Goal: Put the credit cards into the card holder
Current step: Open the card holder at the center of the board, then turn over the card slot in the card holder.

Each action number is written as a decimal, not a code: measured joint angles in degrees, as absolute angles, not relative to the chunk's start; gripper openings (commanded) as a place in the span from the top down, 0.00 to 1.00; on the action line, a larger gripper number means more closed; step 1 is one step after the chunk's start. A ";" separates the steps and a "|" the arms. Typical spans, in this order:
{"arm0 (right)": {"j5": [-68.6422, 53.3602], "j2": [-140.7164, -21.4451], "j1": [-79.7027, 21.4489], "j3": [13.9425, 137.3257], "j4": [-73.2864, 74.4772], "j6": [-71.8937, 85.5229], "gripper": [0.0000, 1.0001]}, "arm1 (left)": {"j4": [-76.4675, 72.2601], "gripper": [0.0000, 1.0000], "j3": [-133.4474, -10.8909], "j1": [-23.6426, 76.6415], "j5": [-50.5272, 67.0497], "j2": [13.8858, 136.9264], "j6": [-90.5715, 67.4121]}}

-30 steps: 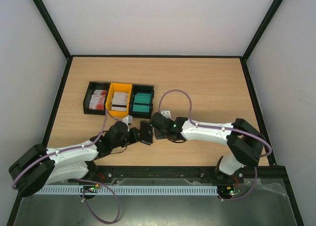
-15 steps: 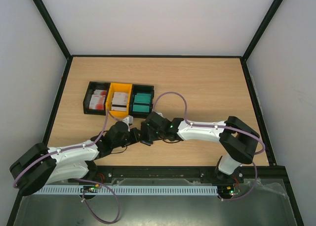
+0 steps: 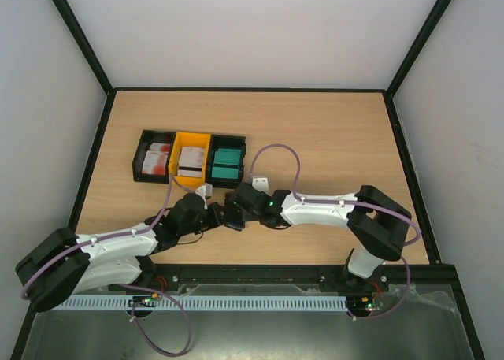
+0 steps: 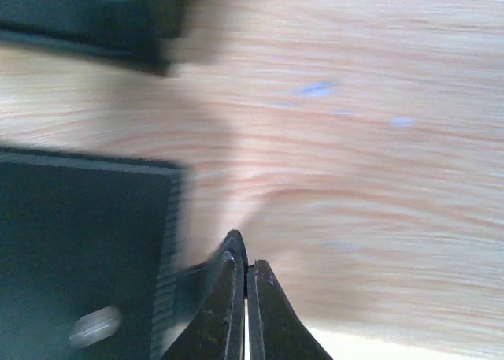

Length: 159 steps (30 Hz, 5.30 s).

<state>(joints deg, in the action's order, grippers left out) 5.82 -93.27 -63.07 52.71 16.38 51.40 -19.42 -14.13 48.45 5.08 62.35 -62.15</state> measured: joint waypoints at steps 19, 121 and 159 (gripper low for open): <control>5.65 -83.00 -60.71 45.87 13.41 51.83 0.51 | -18.96 0.97 -15.16 48.45 5.21 62.35 -62.13; -1.98 -81.38 -60.60 52.38 21.67 46.76 0.98 | 0.05 0.29 -21.37 41.82 0.49 61.32 -55.77; -0.34 -85.01 -60.60 46.39 21.26 49.52 0.68 | -16.84 0.50 -18.11 42.96 16.14 71.42 -60.62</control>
